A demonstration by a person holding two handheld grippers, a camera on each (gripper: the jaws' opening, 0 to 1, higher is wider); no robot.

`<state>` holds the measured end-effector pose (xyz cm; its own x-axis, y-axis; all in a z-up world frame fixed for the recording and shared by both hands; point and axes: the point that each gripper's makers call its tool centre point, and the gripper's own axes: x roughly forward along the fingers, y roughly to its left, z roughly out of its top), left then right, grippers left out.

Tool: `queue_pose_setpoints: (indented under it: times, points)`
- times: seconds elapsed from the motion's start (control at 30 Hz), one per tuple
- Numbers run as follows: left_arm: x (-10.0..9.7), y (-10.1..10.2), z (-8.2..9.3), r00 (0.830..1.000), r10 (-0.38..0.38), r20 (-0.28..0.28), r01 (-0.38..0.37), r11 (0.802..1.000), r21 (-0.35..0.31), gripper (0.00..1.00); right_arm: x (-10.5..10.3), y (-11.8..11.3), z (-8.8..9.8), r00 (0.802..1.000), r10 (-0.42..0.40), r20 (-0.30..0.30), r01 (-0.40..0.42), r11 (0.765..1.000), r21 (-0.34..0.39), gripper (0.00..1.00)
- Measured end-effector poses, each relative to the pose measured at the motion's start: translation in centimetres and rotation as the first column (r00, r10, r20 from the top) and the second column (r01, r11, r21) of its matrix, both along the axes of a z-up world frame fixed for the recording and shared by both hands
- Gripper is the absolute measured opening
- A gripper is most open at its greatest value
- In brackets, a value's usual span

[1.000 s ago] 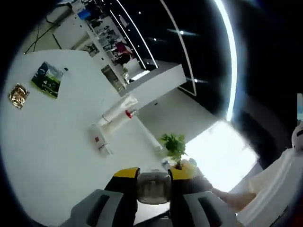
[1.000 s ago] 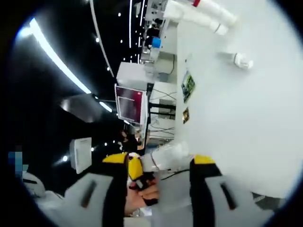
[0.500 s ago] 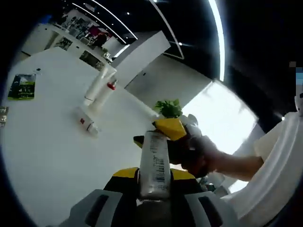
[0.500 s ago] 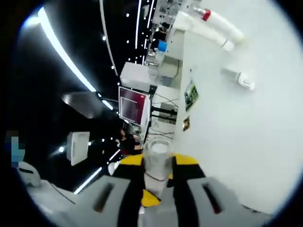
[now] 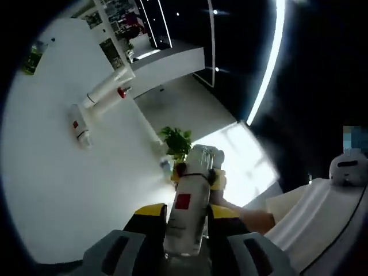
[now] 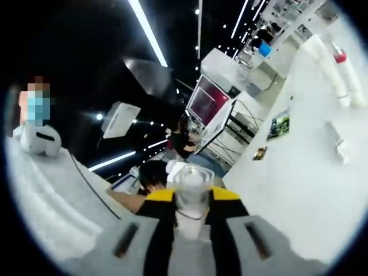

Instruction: Arrange the skincare products in the storage area until every visible bottle or jar stands upright without overlapping.

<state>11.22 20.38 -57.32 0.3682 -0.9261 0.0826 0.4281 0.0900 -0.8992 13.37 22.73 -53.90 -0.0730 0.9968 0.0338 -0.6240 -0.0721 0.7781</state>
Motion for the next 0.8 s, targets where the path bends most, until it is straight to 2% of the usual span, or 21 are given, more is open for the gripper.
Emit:
queue_pose_setpoints:
  times: [0.13, 0.2, 0.23, 0.27, 0.3, 0.43, 0.47, 0.57, 0.63, 0.73, 0.77, 0.8]
  points:
    - [-0.6, -0.2, 0.7, 0.999, -0.034, 0.006, 0.034, 0.999, -0.033, 0.27, -0.3, 0.1, 0.3, 1.0, 0.026, -0.002, -0.026, 0.999, 0.032, 0.22]
    - [-0.8, 0.0, 0.9, 0.999, -0.037, 0.028, 0.038, 0.999, -0.033, 0.26, -0.2, 0.1, 0.2, 0.999, 0.033, -0.03, -0.031, 0.998, 0.049, 0.22]
    - [-0.8, 0.0, 1.2, 0.999, -0.035, 0.038, 0.036, 0.999, -0.04, 0.25, -0.2, 0.2, 0.4, 0.998, 0.03, -0.063, -0.026, 0.997, 0.069, 0.23]
    - [-0.9, 0.0, 1.3, 0.999, -0.037, 0.039, 0.039, 0.998, -0.041, 0.25, -0.1, 0.2, 0.3, 0.998, 0.03, -0.056, -0.027, 0.998, 0.064, 0.23]
    - [-0.7, 0.2, 1.1, 0.999, -0.024, 0.04, 0.025, 0.999, -0.026, 0.24, 0.0, 0.2, 0.1, 0.998, 0.013, -0.058, -0.01, 0.998, 0.054, 0.23]
    - [0.3, 0.6, 0.1, 0.994, 0.034, 0.105, -0.041, 0.997, 0.065, 0.23, 0.8, 0.2, -0.7, 0.998, -0.036, -0.051, 0.037, 0.999, 0.015, 0.23]
    - [0.4, 0.6, -0.3, 0.993, 0.038, 0.11, -0.049, 0.994, 0.096, 0.23, 1.5, 0.2, -1.3, 0.997, -0.075, -0.017, 0.075, 0.997, -0.026, 0.24]
    - [0.8, 0.7, -1.0, 0.991, 0.06, 0.122, -0.078, 0.986, 0.147, 0.23, 2.2, 0.3, -2.3, 0.992, -0.122, 0.008, 0.122, 0.988, -0.095, 0.25]
    - [1.1, 0.8, -1.4, 0.988, 0.075, 0.132, -0.099, 0.977, 0.187, 0.22, 2.5, 0.4, -2.7, 0.989, -0.145, 0.014, 0.146, 0.982, -0.124, 0.25]
    - [1.6, 1.2, -2.2, 0.985, 0.102, 0.141, -0.135, 0.96, 0.245, 0.22, 3.3, 0.5, -3.6, 0.977, -0.213, -0.009, 0.208, 0.961, -0.182, 0.27]
    - [2.1, 1.6, -2.5, 0.977, 0.128, 0.168, -0.172, 0.944, 0.282, 0.22, 3.3, 0.6, -3.9, 0.976, -0.22, -0.014, 0.212, 0.955, -0.206, 0.28]
    - [2.3, 1.8, -2.8, 0.976, 0.14, 0.166, -0.186, 0.935, 0.301, 0.22, 3.7, 0.5, -4.4, 0.964, -0.263, -0.035, 0.247, 0.938, -0.243, 0.28]
